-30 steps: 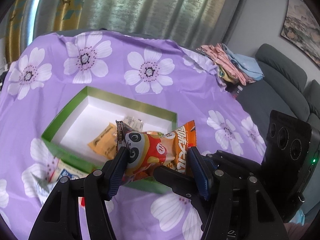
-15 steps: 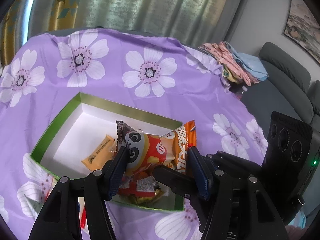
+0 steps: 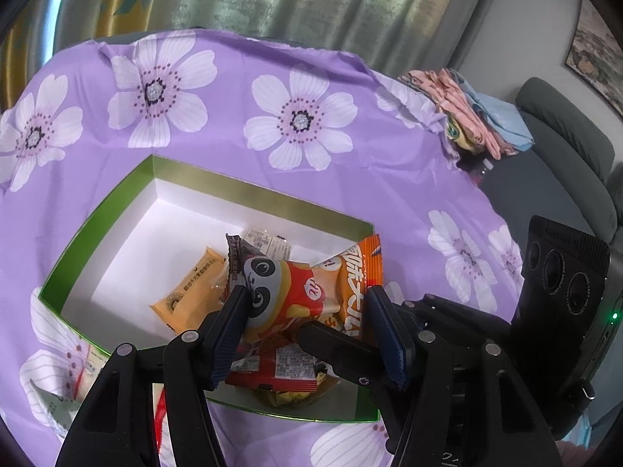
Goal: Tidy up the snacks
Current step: 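Carry the panda bag over the green box and lower it inside, then open the left tool to release the panda bag and withdraw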
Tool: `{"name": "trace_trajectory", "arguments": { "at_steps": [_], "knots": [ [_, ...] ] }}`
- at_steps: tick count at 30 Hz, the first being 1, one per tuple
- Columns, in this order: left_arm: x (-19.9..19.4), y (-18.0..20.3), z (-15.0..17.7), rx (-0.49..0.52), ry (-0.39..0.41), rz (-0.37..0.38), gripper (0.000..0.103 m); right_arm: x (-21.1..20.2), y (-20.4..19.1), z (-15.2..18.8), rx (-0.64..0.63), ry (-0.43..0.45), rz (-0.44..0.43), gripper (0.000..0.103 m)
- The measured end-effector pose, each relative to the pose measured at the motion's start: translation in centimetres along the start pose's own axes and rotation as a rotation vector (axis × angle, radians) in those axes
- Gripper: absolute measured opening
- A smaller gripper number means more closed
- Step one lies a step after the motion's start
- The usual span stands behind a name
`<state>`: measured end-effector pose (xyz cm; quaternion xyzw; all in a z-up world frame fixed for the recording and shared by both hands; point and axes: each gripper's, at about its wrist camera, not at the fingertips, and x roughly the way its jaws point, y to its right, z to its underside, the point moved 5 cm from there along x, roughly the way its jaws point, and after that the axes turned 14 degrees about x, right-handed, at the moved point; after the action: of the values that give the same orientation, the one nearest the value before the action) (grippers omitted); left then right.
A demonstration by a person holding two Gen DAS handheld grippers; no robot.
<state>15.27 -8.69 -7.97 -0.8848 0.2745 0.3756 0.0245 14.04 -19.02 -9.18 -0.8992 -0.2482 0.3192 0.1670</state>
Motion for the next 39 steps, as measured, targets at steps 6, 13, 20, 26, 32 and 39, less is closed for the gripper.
{"name": "trace_trajectory", "arguments": {
  "at_steps": [6,13,20,26,32,39],
  "knots": [
    [0.6,-0.2,0.2,-0.008,-0.02,-0.001,0.062,0.5,0.3,0.2,0.012,-0.021,0.011,0.039],
    [1.0,-0.2,0.3,-0.01,-0.03,-0.001,0.062,0.7,0.5,0.4,0.019,-0.037,0.016,0.04],
    [1.3,-0.4,0.4,-0.016,-0.036,-0.003,0.062,0.9,0.6,0.4,0.023,-0.048,0.025,0.041],
    [1.6,-0.6,0.6,-0.022,-0.049,-0.026,0.064,1.0,0.6,0.4,0.021,-0.054,0.036,0.044],
    [1.4,-1.1,0.9,-0.048,-0.064,-0.053,0.077,0.8,0.7,0.4,0.014,-0.05,0.067,0.064],
    [-0.7,-1.3,0.7,-0.081,-0.038,-0.08,0.083,-0.8,0.3,0.0,-0.015,-0.008,0.111,0.079]
  ]
}}
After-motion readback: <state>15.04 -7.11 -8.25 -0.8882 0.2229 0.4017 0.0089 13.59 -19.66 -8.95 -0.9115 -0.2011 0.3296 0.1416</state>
